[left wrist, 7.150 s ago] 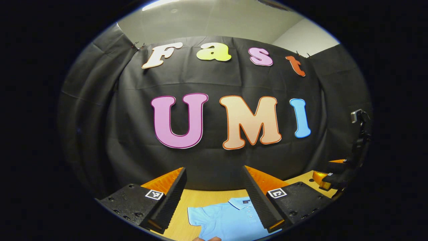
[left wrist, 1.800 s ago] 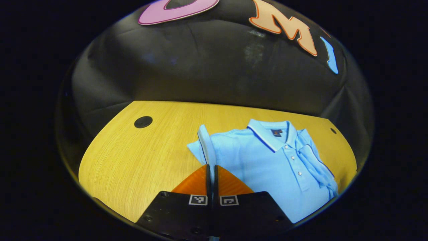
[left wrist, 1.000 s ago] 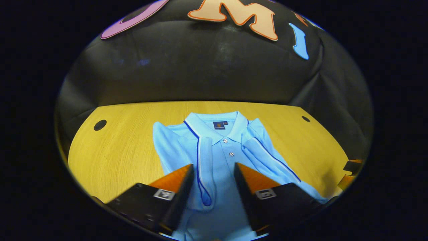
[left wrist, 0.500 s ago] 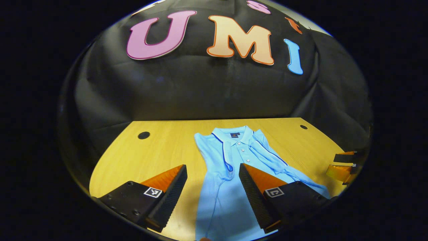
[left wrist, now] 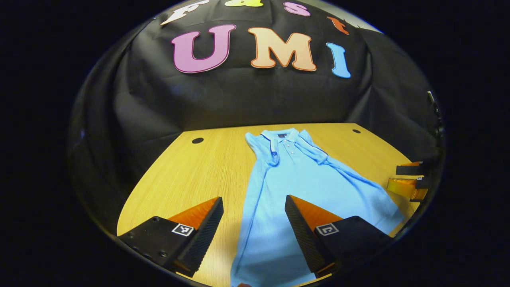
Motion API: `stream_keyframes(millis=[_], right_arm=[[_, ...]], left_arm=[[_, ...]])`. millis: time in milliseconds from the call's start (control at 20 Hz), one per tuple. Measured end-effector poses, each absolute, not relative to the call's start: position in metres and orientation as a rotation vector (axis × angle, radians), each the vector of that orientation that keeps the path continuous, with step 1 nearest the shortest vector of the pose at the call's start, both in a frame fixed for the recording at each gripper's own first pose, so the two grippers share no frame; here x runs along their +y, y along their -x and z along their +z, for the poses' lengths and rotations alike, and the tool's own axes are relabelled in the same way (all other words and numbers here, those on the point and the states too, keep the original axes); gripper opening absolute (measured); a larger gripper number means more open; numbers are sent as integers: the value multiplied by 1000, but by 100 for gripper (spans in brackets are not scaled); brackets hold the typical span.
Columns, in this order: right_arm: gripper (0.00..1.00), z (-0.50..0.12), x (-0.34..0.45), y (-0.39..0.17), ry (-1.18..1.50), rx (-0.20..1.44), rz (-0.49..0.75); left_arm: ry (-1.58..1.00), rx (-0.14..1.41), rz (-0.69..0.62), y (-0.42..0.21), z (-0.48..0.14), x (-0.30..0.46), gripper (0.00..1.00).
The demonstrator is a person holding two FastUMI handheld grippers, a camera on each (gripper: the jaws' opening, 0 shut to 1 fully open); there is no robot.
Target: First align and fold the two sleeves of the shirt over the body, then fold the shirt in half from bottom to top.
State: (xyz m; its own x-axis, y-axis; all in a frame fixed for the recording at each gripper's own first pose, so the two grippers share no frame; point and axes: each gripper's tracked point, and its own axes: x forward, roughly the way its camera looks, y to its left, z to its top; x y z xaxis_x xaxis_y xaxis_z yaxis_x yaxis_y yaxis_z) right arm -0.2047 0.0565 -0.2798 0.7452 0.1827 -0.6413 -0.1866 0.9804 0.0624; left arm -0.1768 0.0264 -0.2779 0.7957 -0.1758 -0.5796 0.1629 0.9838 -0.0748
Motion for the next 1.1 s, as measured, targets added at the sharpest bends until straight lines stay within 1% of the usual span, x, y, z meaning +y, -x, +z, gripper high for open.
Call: stream_keyframes(millis=[200,250,400,450,500,550,600,650,700,850,900,950,1000,1050,1100], right_arm=[[98,-298,46,252,41,754,202],[94,-303,45,263,50,768,203],[94,-317,41,289,69,806,195],[98,-322,40,296,72,819,191],[98,-327,39,302,78,833,190],[94,-332,38,306,93,842,186],[98,-336,35,309,118,850,182],[96,-340,35,317,127,867,190],[98,-338,36,317,117,846,185],[94,-343,43,321,85,875,193],[90,-344,48,324,44,888,200],[80,-343,52,323,21,886,198],[68,-343,57,322,23,877,212],[49,-344,62,324,39,870,225],[29,-343,66,323,66,854,229]], left_arm=[[12,698,-145,233,-302,35,95],[8,721,-135,246,-309,39,96],[0,785,-99,278,-331,51,97],[-1,802,-94,285,-337,52,97],[-5,816,-91,293,-341,53,97],[-12,833,-92,300,-347,53,98],[-25,841,-87,305,-350,54,97],[-31,802,-84,304,-344,53,98],[-36,820,-89,305,-344,50,98],[0,805,-122,308,-346,38,93],[38,789,-147,306,-346,30,93],[69,791,-154,307,-347,25,90],[70,772,-157,307,-345,25,83],[74,773,-173,307,-347,21,76],[82,769,-169,308,-348,16,54]])
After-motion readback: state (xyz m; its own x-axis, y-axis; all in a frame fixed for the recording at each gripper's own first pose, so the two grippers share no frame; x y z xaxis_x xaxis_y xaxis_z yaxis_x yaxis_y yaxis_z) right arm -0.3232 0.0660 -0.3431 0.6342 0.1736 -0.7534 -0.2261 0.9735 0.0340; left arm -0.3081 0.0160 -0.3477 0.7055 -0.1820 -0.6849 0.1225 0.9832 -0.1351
